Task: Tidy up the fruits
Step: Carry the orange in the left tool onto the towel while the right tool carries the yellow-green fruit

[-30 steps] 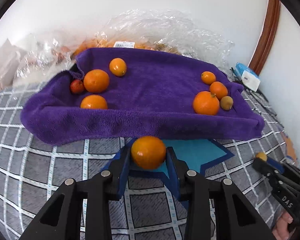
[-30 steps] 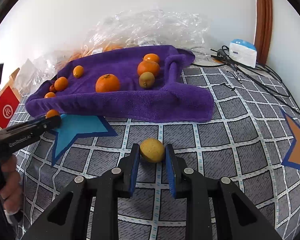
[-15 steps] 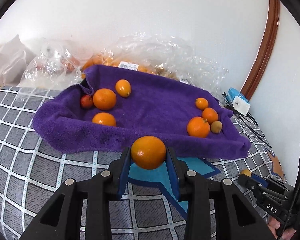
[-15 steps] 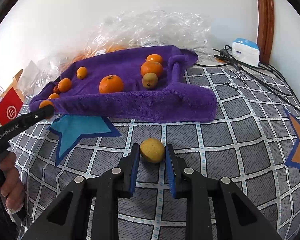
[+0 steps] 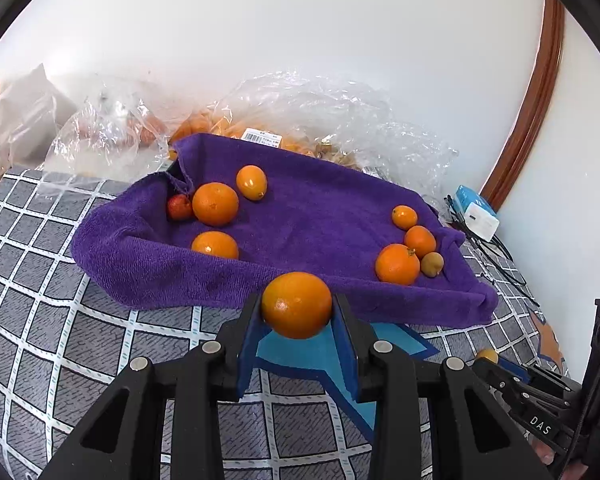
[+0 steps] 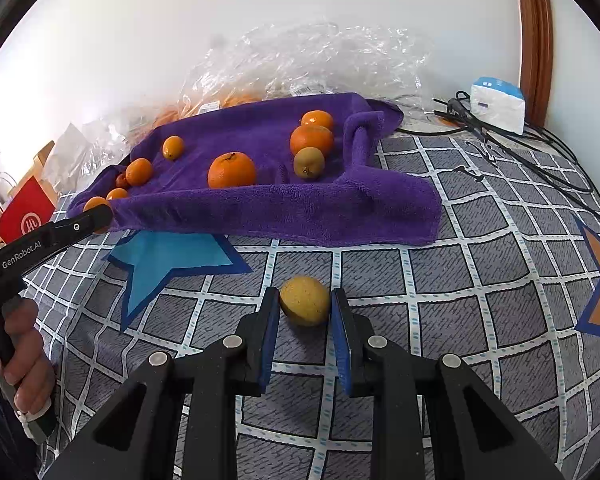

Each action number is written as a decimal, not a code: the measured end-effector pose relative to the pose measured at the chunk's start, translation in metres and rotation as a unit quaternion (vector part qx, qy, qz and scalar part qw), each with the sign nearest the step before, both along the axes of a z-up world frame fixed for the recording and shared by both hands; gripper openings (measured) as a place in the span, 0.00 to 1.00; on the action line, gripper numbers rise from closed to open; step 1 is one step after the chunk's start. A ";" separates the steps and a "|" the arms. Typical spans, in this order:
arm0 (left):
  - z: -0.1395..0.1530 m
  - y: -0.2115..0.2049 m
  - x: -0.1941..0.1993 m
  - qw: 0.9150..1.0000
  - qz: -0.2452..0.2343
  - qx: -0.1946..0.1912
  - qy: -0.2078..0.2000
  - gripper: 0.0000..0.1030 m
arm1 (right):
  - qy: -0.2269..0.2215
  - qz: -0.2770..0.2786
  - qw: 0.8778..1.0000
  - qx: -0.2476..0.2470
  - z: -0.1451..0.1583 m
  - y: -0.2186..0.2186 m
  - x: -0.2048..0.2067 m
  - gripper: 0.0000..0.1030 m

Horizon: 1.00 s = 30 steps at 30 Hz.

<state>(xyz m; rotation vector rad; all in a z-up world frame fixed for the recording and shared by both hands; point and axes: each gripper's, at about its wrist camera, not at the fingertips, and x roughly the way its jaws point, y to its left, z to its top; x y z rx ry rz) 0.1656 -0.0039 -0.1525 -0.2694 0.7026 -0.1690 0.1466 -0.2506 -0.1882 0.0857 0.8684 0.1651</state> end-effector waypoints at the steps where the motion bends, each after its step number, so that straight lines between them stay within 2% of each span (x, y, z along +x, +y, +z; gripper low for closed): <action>1: 0.000 0.001 0.000 1.000 0.000 -0.005 0.002 0.32 | -0.001 0.001 1.000 0.002 0.000 0.000 0.000 0.25; 14: 0.008 0.007 -0.006 1.000 0.013 -0.018 -0.022 0.32 | 0.002 0.000 1.000 -0.005 -0.001 0.001 0.000 0.25; 19: 0.011 0.012 -0.007 0.999 0.031 -0.006 -0.036 0.32 | -0.001 -0.011 1.000 0.004 0.000 -0.004 -0.002 0.25; 23: 0.011 0.020 -0.005 0.999 0.039 -0.022 -0.029 0.32 | 0.001 0.000 1.000 0.000 0.002 -0.002 0.000 0.25; 28: 0.022 0.034 -0.010 0.998 0.050 -0.021 -0.024 0.32 | 0.018 0.016 1.000 0.011 0.009 0.002 0.005 0.25; 30: 0.028 0.039 -0.010 0.998 0.052 -0.012 -0.023 0.32 | 0.009 0.024 1.000 0.019 0.022 0.003 0.011 0.25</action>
